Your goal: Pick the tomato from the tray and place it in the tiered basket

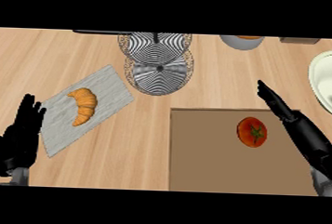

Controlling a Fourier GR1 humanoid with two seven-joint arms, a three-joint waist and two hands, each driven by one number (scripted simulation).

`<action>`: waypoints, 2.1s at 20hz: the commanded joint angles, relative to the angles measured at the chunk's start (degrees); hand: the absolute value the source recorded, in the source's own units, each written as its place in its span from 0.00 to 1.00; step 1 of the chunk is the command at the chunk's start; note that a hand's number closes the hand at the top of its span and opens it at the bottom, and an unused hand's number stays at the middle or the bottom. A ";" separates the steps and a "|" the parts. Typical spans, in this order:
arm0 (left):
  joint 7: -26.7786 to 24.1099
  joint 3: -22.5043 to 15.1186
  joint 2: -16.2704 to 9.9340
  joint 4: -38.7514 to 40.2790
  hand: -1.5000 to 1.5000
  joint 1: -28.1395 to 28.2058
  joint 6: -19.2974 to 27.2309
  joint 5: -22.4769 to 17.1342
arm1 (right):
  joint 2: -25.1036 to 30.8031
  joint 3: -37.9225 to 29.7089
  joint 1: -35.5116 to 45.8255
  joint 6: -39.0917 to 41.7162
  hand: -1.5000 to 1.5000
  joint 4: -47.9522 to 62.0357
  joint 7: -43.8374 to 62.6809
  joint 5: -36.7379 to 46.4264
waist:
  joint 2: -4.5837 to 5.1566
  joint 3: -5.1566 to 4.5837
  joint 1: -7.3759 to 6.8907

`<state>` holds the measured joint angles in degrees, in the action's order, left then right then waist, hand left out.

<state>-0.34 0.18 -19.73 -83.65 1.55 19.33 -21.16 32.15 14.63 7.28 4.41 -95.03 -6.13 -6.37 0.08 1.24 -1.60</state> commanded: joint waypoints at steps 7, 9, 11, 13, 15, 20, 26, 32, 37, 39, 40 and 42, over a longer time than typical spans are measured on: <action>3.42 -9.23 0.31 -2.00 0.50 -2.93 -8.00 1.18 | -12.24 -18.58 -6.53 -17.19 1.00 -0.44 -21.46 -6.63 | -0.45 -0.45 11.46; 4.11 -10.66 0.52 -2.13 0.50 -3.62 -10.25 0.46 | -21.81 -20.81 -7.16 -18.75 0.00 1.03 -26.10 -15.50 | 0.18 -0.41 8.13; 6.12 -12.13 0.29 -2.52 0.50 -6.05 -11.21 0.87 | -23.47 -22.45 -11.25 -14.31 0.00 1.70 -37.42 -17.12 | 0.00 -0.70 6.29; 8.29 -14.06 1.24 -2.49 0.50 -8.68 -11.26 1.96 | -23.29 -21.12 -14.14 -10.09 0.00 6.97 -49.60 -11.70 | 0.08 -0.99 3.39; 7.04 -16.55 3.31 -2.18 0.50 -7.52 -10.80 3.90 | -19.66 -21.52 -16.46 -7.99 0.00 9.73 -54.88 -7.23 | 0.01 -1.11 2.61; 9.00 -13.87 1.44 -2.18 0.50 -8.77 -13.07 1.94 | -16.80 -20.21 -30.09 -16.11 0.00 -0.95 -49.27 2.51 | -0.30 -1.33 3.06; 10.66 -13.75 2.68 -1.09 0.50 -11.80 -10.94 3.05 | -19.55 -19.67 -40.35 -32.33 0.00 -10.55 -36.21 17.23 | 0.05 -1.62 3.90; 10.40 -15.99 3.84 -3.22 0.50 -9.99 -10.71 4.81 | -23.19 -9.60 -52.49 -36.57 0.00 -27.84 -17.68 34.06 | 0.16 -1.56 1.93; 12.07 -13.67 2.33 -1.70 0.50 -13.24 -13.31 3.30 | -28.78 3.49 -51.84 -34.20 0.00 -34.07 -2.89 52.24 | 0.35 -1.48 1.02; 14.47 -13.84 3.46 -1.97 0.50 -13.92 -12.22 3.24 | -30.62 3.76 -47.15 -31.14 0.00 -33.84 5.26 58.07 | 0.33 -1.40 0.76; 10.79 -15.36 3.70 -3.19 0.50 -9.68 -12.76 4.68 | -31.21 4.25 -49.31 -30.86 0.00 -34.15 6.56 61.64 | 0.18 -1.41 0.81; 12.05 -14.90 4.59 -3.15 0.50 -11.87 -12.36 4.25 | -31.98 5.16 -48.37 -30.02 0.00 -35.44 12.79 67.89 | 0.18 -1.40 0.97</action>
<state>11.08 -14.09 -15.98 -85.12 -11.01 6.60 -17.38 2.68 16.85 -42.30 -27.21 -128.60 -3.88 50.09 0.35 -0.23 -0.34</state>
